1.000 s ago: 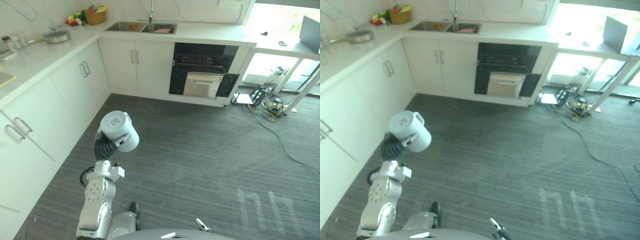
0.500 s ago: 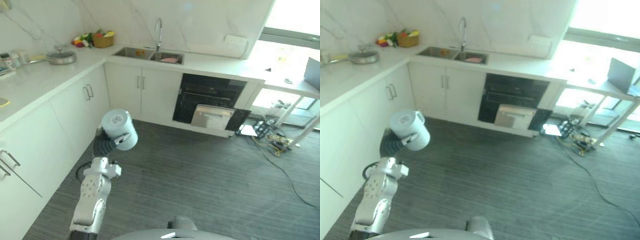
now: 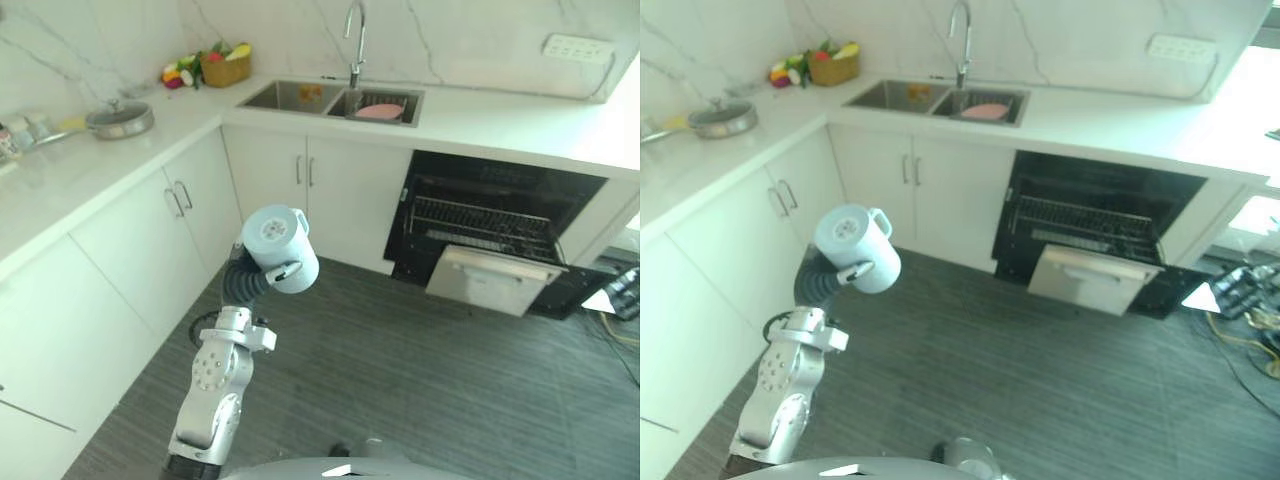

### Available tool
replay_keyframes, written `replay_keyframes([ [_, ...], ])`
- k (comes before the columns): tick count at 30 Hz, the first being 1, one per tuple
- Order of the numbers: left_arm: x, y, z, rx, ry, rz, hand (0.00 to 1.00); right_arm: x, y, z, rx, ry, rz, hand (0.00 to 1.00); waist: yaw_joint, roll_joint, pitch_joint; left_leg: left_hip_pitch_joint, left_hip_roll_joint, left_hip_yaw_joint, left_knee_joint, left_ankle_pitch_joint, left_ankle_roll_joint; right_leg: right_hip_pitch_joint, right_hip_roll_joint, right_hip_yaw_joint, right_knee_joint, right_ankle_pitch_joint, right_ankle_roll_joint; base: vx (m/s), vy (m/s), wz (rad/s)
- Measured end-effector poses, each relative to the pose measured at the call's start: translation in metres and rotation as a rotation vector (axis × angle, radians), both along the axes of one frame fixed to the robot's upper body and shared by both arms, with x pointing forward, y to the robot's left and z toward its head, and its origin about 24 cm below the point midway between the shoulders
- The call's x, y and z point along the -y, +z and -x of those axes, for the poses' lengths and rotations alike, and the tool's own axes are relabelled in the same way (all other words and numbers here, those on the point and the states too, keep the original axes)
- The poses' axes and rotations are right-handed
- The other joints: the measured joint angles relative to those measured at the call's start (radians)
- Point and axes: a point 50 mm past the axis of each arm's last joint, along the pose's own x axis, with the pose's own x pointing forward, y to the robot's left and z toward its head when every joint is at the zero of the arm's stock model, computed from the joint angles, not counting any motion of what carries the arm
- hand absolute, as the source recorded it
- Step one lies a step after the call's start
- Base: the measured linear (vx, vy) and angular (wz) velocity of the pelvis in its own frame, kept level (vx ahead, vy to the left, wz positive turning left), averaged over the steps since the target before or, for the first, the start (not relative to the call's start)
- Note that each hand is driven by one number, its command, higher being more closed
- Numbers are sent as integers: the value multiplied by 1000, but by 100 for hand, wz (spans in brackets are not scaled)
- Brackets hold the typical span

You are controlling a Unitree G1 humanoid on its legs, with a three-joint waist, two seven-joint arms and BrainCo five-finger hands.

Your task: Walk over to the sink, pick up the cup, carry it to the dishwasher, place the cup inside the dishwasher, then close the dishwasher door

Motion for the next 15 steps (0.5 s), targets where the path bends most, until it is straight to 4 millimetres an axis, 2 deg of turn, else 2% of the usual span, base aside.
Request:
replay_keyframes([
  [1,-2,-2,1,-9,12,-2,100,1,1,-8,-1,14,32,0,6,-1,-1,-56,8,10,-2,-34,39,47,10,7,-27,-12,4,460,-152,-29],
  [2,-3,-3,2,-14,20,-2,100,4,2,-13,-1,20,56,0,15,-4,-3,-85,12,26,-31,-64,58,70,16,19,-42,-15,10,533,-145,-61],
  [3,-6,-5,4,-19,34,2,100,7,7,-30,26,29,110,0,49,-8,-4,-141,15,70,-177,-128,66,114,27,59,-79,-23,16,438,-91,-71],
  [4,-7,-5,4,-22,37,1,100,7,9,-38,42,27,128,0,58,-11,-6,-153,12,94,-266,-149,66,125,29,73,-93,-24,17,523,-55,-97],
  [5,-9,-7,6,-29,47,0,100,9,16,-59,90,26,171,0,70,-18,-9,-150,-5,143,-493,-167,59,141,30,109,-112,-23,14,456,32,-80],
  [6,-12,-9,8,-38,59,3,100,11,28,-83,162,49,239,0,67,-22,-11,-143,-43,159,-762,-146,52,157,29,140,-122,-32,12,477,61,-73],
  [7,-14,-10,9,-44,65,3,100,11,36,-94,200,64,277,0,66,-22,-12,-135,-62,154,-884,-118,46,165,29,155,-128,-38,14,504,120,-70],
  [8,-16,-11,12,-48,74,5,100,12,52,-115,278,88,337,0,73,-19,-12,-141,-90,137,-1035,-81,23,175,34,194,-134,-55,23,402,135,-64],
  [9,-17,-11,13,-50,78,5,100,14,59,-124,303,99,371,0,77,-16,-14,-144,-93,132,-1067,-71,6,181,39,215,-136,-65,30,484,213,-92],
  [10,-19,-12,15,-50,84,-3,100,15,71,-138,325,131,439,0,85,-17,-13,-142,-101,125,-1087,-22,23,212,44,255,-136,-96,46,489,266,-93],
  [11,-22,-13,15,-53,88,-15,100,14,80,-146,337,154,497,0,82,-44,-25,-125,-119,125,-1056,57,70,243,20,293,-123,-130,77,502,284,-83],
  [12,-23,-13,15,-51,87,-20,100,14,84,-149,347,168,524,0,76,-53,-40,-119,-132,133,-1043,76,92,244,3,307,-100,-147,100,531,301,-52],
  [14,-25,-9,8,-31,91,-6,100,11,96,-157,365,208,614,0,45,-127,-44,-50,-197,165,-1019,31,133,179,-82,351,155,-170,172,609,342,-20],
  [15,-26,-8,5,-29,101,-7,100,9,98,-159,369,217,628,0,42,-142,-42,-25,-214,175,-1019,16,133,151,-101,355,247,-156,202,550,322,-22],
])
